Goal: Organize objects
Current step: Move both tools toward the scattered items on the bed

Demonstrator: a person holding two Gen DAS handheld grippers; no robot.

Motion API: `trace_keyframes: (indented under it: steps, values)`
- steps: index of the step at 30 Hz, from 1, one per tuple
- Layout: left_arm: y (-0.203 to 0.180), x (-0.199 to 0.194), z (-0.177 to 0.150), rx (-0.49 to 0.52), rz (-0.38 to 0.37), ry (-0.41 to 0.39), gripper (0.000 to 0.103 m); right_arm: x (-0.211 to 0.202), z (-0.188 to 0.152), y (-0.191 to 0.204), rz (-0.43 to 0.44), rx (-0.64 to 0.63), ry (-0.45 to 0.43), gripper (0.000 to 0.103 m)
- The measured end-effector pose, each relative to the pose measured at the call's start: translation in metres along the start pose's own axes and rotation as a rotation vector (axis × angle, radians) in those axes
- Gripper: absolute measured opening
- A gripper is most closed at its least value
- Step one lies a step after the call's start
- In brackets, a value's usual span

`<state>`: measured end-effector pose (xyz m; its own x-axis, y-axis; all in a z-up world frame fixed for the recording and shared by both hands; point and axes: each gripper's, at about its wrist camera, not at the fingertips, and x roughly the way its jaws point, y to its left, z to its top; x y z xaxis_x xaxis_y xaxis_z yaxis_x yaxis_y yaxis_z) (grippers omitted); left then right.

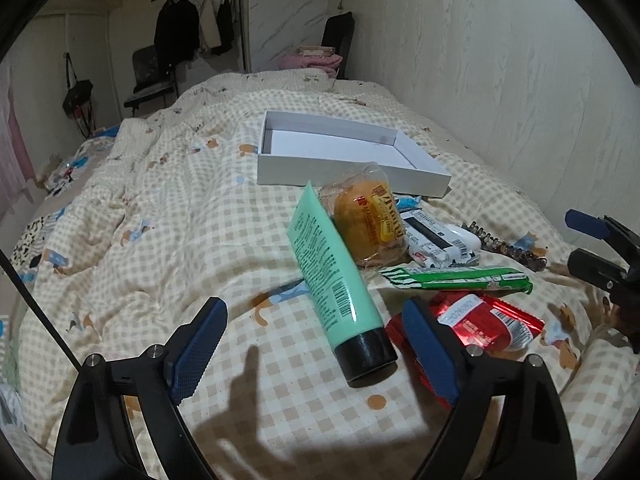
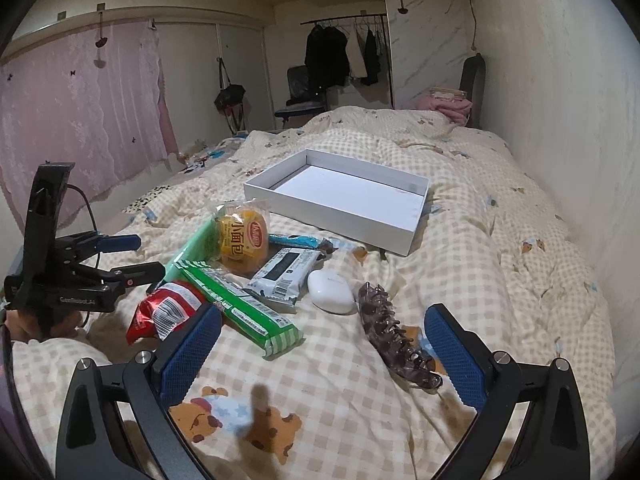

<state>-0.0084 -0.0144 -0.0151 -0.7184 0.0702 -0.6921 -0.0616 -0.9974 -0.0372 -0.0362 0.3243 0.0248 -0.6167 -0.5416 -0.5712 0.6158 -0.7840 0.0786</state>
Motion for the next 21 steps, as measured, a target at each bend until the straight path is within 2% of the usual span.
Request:
trace_keyframes:
  steps: [3, 7, 9, 15, 17, 19, 21]
  values:
    - [0.004, 0.000, -0.001, -0.019, 0.003, 0.012, 0.091, 0.001, 0.000, -0.002, 0.003, 0.008, 0.004, 0.102]
    - [0.008, 0.005, -0.003, -0.047, -0.031, 0.053, 0.090, 0.002, 0.000, -0.003, 0.003, 0.010, 0.010, 0.102]
    - [0.008, 0.005, -0.003, -0.053, -0.031, 0.052, 0.086, 0.002, -0.001, -0.002, 0.002, 0.010, 0.011, 0.102]
    - [0.011, 0.006, -0.004, -0.075, -0.005, 0.058, 0.085, 0.003, -0.002, -0.001, 0.002, 0.011, 0.016, 0.102]
    - [0.013, 0.005, -0.005, -0.084, -0.021, 0.055, 0.085, 0.003, -0.002, -0.002, 0.002, 0.011, 0.016, 0.102]
    - [0.014, 0.002, -0.005, -0.094, -0.043, 0.042, 0.080, 0.003, -0.002, -0.003, 0.003, 0.013, 0.018, 0.102]
    - [0.016, -0.001, -0.003, -0.105, -0.037, 0.025, 0.080, 0.004, -0.002, -0.004, 0.004, 0.016, 0.020, 0.102]
